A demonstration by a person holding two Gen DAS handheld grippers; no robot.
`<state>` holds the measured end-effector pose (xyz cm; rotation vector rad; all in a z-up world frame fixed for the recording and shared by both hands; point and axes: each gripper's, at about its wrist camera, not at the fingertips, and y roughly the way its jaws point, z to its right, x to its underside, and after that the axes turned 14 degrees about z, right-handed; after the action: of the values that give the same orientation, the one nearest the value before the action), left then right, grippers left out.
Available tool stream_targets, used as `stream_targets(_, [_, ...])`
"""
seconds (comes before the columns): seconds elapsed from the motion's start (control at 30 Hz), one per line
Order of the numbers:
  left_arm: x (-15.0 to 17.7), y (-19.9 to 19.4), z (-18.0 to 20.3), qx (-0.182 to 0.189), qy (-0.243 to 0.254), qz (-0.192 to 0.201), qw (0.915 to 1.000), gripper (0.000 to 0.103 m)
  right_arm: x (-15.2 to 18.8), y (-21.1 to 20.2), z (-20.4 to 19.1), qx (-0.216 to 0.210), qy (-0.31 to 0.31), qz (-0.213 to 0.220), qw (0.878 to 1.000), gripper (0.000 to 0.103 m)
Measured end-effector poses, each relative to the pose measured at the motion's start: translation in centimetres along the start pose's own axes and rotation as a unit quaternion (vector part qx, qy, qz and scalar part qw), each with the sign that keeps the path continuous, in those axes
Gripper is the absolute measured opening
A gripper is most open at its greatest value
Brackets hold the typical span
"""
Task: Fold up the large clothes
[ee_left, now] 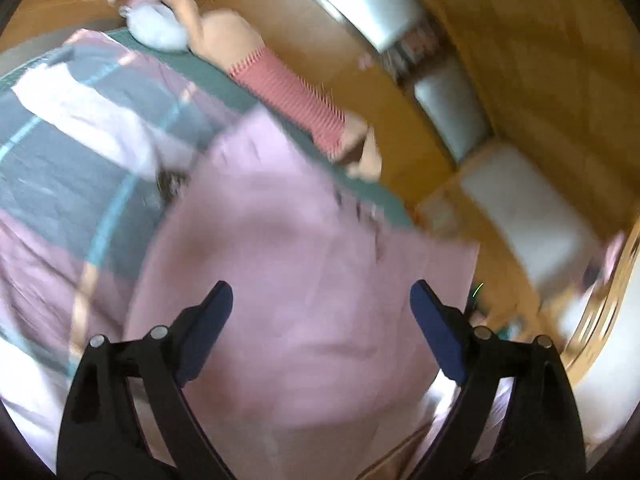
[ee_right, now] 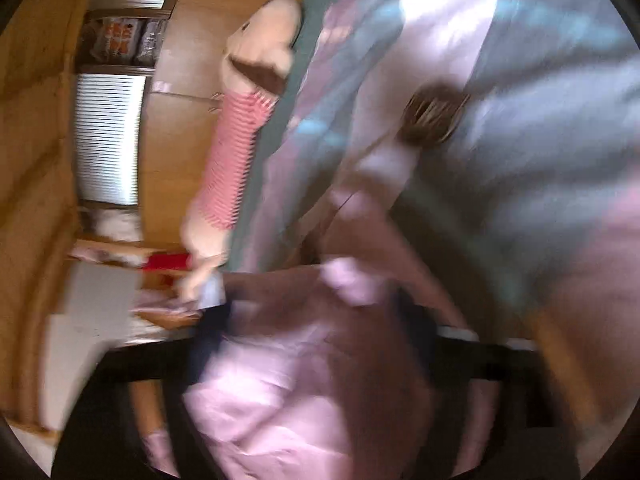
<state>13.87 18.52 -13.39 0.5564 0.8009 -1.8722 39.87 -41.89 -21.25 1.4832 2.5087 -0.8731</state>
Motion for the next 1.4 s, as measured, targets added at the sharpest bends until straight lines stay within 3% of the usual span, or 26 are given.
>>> stream_targets(0.1, [2.0, 1.9, 1.2, -0.023, 0.034, -0.033, 0.9986, 0.091, 0.0, -4.3, -5.2, 0.002, -0.135, 0.046, 0.990, 0.101])
stream_targets(0.13, [2.4, 2.3, 1.4, -0.023, 0.039, -0.041, 0.9981, 0.091, 1.2, -5.4, -7.9, -0.003, -0.205, 0.044, 0.978, 0.101])
stream_targets(0.23, [3.5, 3.2, 1.8, -0.035, 0.058, -0.056, 0.9961, 0.091, 6.4, -7.8, -14.1, -0.027, -0.359, -0.021, 0.933, 0.101])
stream_targets(0.33, [4.4, 3.3, 2.0, -0.052, 0.079, -0.056, 0.9939, 0.091, 14.1, -9.7, -17.4, -0.086, -0.428, -0.137, 0.889, 0.101])
stream_targets(0.4, [4.6, 3.7, 1.5, -0.061, 0.086, -0.054, 0.9929, 0.091, 19.9, -9.7, -18.1, -0.086, -0.485, -0.184, 0.850, 0.100])
stream_targets(0.5, [4.6, 3.6, 1.3, -0.061, 0.085, -0.046, 0.9935, 0.091, 25.3, -6.8, -17.8, -0.042, -0.552, -0.194, 0.810, 0.081])
stream_targets(0.53, [4.6, 3.8, 1.2, -0.063, 0.087, -0.042, 0.9933, 0.091, 26.0, -5.7, -17.8, -0.026, -0.563, -0.176, 0.807, 0.079])
stream_targets(0.6, [4.5, 3.7, 1.6, -0.072, 0.098, -0.033, 0.9921, 0.091, 25.7, -2.6, -17.8, -0.001, -0.567, -0.134, 0.813, 0.075])
stream_targets(0.67, [4.3, 3.7, 1.9, -0.084, 0.108, -0.023, 0.9903, 0.092, 24.0, 2.4, -17.6, 0.022, -0.528, -0.114, 0.841, 0.074])
stream_targets(0.73, [4.2, 4.3, 1.9, -0.095, 0.117, -0.023, 0.9884, 0.092, 22.8, 6.9, -17.2, 0.051, -0.500, -0.093, 0.860, 0.072])
stream_targets(0.83, [4.2, 5.7, 2.1, -0.109, 0.147, -0.026, 0.9828, 0.092, 23.2, 9.8, -17.2, 0.073, -0.507, -0.062, 0.857, 0.070])
stream_targets(0.87, [4.4, 6.6, 2.1, -0.128, 0.168, -0.034, 0.9769, 0.089, 23.3, 10.0, -17.1, 0.075, -0.507, -0.055, 0.857, 0.069])
stream_targets(0.9, [4.7, 7.3, 1.8, -0.152, 0.179, -0.041, 0.9712, 0.081, 23.5, 9.7, -17.2, 0.071, -0.510, -0.046, 0.856, 0.062])
stream_targets(0.93, [5.0, 7.8, 1.4, -0.174, 0.184, -0.048, 0.9662, 0.078, 23.5, 9.3, -17.5, 0.060, -0.511, -0.044, 0.856, 0.049])
stream_targets(1.0, [5.3, 8.4, 0.2, -0.192, 0.169, -0.055, 0.9652, 0.071, 23.3, 8.4, -17.7, 0.037, -0.509, -0.046, 0.859, 0.031])
stream_targets(1.03, [5.2, 8.5, -0.1, -0.197, 0.164, -0.056, 0.9649, 0.069, 22.6, 7.6, -17.7, 0.025, -0.497, -0.049, 0.866, 0.028])
stream_targets(1.1, [4.7, 8.4, -0.7, -0.207, 0.148, -0.056, 0.9654, 0.067, 20.5, 5.6, -17.4, -0.015, -0.460, -0.050, 0.886, 0.028])
stream_targets(1.17, [4.5, 8.3, -1.4, -0.206, 0.138, -0.059, 0.9670, 0.067, 18.9, 4.0, -17.3, -0.020, -0.438, -0.036, 0.898, 0.049])
stream_targets(1.2, [4.5, 8.3, -1.6, -0.207, 0.137, -0.060, 0.9668, 0.067, 18.5, 2.9, -17.5, -0.017, -0.433, -0.031, 0.901, 0.071])
stream_targets(1.23, [4.5, 8.3, -1.8, -0.210, 0.137, -0.061, 0.9662, 0.067, 18.3, 2.3, -17.5, -0.025, -0.429, -0.039, 0.902, 0.083])
stream_targets(1.3, [4.5, 8.5, -2.1, -0.211, 0.135, -0.061, 0.9662, 0.067, 18.9, 1.3, -17.9, -0.042, -0.431, -0.074, 0.898, 0.084])
stream_targets(1.37, [4.5, 8.4, -1.9, -0.211, 0.132, -0.058, 0.9667, 0.068, 20.3, 1.0, -18.5, -0.041, -0.453, -0.100, 0.885, 0.084])
stream_targets(1.4, [4.5, 8.4, -1.8, -0.211, 0.133, -0.057, 0.9666, 0.067, 21.6, 0.9, -19.0, -0.041, -0.473, -0.116, 0.873, 0.072])
